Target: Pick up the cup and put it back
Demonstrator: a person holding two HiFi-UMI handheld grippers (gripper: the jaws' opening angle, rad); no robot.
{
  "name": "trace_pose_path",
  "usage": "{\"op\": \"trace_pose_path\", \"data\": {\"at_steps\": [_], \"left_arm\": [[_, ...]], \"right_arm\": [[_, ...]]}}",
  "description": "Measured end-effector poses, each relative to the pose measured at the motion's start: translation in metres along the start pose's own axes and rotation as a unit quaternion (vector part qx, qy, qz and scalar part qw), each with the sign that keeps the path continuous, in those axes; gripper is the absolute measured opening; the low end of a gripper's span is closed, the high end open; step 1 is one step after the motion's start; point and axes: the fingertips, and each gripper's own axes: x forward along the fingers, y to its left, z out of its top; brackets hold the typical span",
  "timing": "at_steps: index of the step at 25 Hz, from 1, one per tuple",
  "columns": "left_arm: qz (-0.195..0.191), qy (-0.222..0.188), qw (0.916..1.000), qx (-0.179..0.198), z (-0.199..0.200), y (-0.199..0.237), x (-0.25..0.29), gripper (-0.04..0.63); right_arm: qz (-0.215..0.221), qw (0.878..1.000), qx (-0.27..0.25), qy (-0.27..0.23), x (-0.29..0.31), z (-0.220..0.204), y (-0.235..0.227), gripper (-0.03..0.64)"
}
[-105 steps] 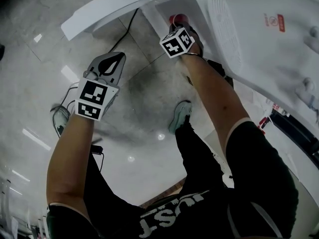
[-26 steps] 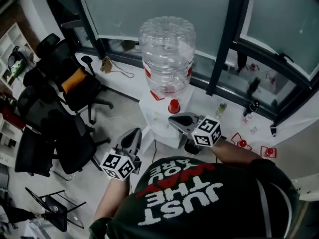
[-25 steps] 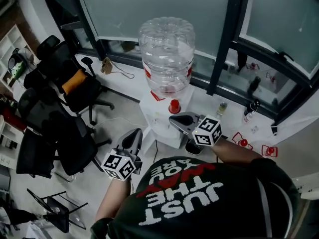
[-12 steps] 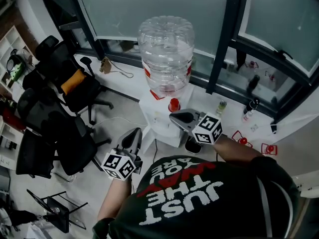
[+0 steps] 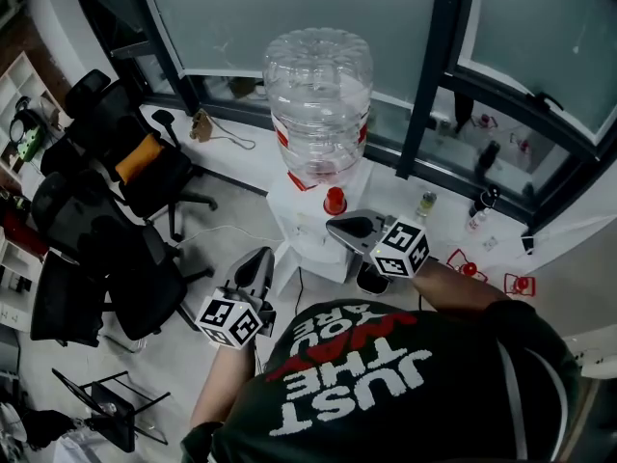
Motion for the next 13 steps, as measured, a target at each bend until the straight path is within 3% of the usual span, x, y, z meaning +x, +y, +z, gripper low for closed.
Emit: {"op": "trace_pose_path", "data": {"at_steps": [13], "left_arm": [[0.007, 0.001, 0.9999, -0.01, -0.0055, 0.0023, -0.005, 0.008]], "right_arm": [[0.009, 1.0, -0.011, 0.005, 0.0045, -0.0014, 0.0062, 0.032]]}}
